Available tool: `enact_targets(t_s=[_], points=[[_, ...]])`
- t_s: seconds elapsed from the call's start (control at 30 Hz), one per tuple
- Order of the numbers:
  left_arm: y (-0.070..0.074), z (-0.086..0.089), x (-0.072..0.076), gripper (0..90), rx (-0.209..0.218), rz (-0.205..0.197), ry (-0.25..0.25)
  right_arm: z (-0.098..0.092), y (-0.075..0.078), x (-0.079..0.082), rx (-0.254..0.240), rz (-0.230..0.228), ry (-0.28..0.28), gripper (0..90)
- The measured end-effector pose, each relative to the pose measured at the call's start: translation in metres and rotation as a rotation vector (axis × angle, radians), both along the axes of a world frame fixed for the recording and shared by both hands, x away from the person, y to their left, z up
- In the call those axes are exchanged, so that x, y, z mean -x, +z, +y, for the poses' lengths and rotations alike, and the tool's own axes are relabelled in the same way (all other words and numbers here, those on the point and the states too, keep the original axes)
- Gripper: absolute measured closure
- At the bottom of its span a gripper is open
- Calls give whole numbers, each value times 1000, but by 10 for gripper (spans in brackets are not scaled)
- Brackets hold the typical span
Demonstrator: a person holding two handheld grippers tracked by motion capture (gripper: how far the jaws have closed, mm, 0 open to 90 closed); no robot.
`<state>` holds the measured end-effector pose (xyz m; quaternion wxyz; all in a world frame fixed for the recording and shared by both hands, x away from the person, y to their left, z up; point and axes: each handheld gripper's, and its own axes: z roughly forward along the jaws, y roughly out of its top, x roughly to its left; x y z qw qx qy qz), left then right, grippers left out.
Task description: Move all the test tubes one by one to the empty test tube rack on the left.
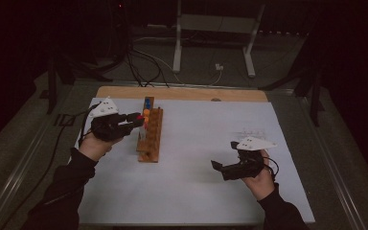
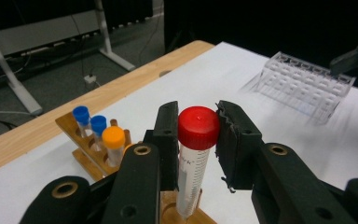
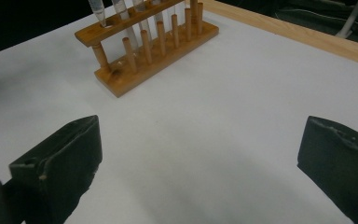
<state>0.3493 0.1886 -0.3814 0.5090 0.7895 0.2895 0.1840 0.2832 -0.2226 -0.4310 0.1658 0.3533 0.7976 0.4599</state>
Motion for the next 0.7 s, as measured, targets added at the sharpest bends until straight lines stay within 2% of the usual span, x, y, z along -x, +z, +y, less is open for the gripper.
enact_targets(t_s=[0.2,0.57,0.7], points=[[-17,-2,-2,717,-22,24,9,0,0,1,-1,1,5,0],[-51,2,-5,717,-40,83,26,-1,1,1,-1,-1,9,0],[-58,2,-7,716,-35,96,27,-1,1,1,-3,1,11,0]])
